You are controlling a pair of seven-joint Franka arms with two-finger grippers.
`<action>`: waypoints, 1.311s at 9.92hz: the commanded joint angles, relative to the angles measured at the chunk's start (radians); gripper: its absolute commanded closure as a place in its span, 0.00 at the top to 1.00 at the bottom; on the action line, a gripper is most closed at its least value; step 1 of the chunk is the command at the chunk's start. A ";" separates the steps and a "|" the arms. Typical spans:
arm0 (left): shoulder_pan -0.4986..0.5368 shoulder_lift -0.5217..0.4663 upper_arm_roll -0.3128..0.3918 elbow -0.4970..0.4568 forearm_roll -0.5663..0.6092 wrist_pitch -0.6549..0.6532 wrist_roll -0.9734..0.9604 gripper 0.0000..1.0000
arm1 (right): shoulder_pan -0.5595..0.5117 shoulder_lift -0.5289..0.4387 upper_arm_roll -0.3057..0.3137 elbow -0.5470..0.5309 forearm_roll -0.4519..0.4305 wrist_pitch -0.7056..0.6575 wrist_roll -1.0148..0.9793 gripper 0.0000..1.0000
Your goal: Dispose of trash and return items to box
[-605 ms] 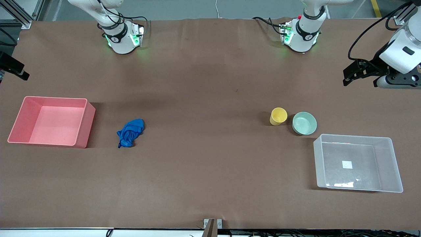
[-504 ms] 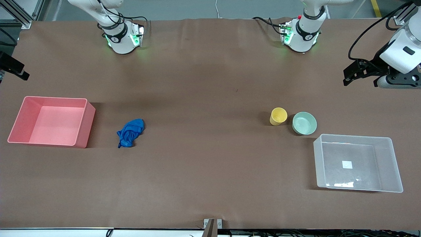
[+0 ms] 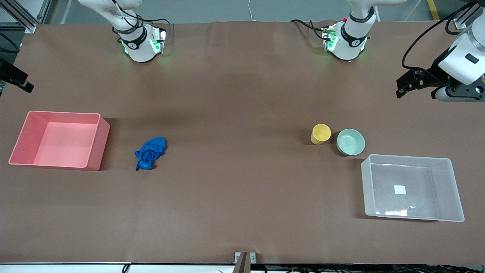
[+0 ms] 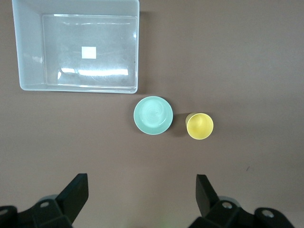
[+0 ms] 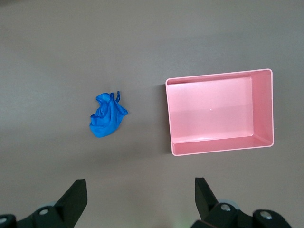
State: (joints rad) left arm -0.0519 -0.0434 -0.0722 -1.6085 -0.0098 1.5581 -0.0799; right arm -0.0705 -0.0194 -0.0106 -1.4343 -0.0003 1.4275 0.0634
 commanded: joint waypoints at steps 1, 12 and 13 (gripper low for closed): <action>0.003 -0.006 0.008 -0.085 -0.006 0.017 0.017 0.98 | 0.000 -0.002 -0.003 0.002 0.014 -0.009 -0.007 1.00; 0.003 0.193 0.101 -0.719 -0.013 0.860 0.132 0.95 | 0.100 0.218 0.079 -0.075 0.003 0.138 0.067 1.00; 0.003 0.253 0.101 -0.717 -0.013 0.932 0.131 0.95 | 0.127 0.231 0.089 -0.183 -0.003 0.248 0.114 1.00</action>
State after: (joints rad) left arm -0.0498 0.1107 0.0244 -2.3260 -0.0099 2.4104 0.0250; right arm 0.0350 0.1884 0.0613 -1.5164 0.0017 1.5838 0.1215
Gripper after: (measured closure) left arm 0.048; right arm 0.000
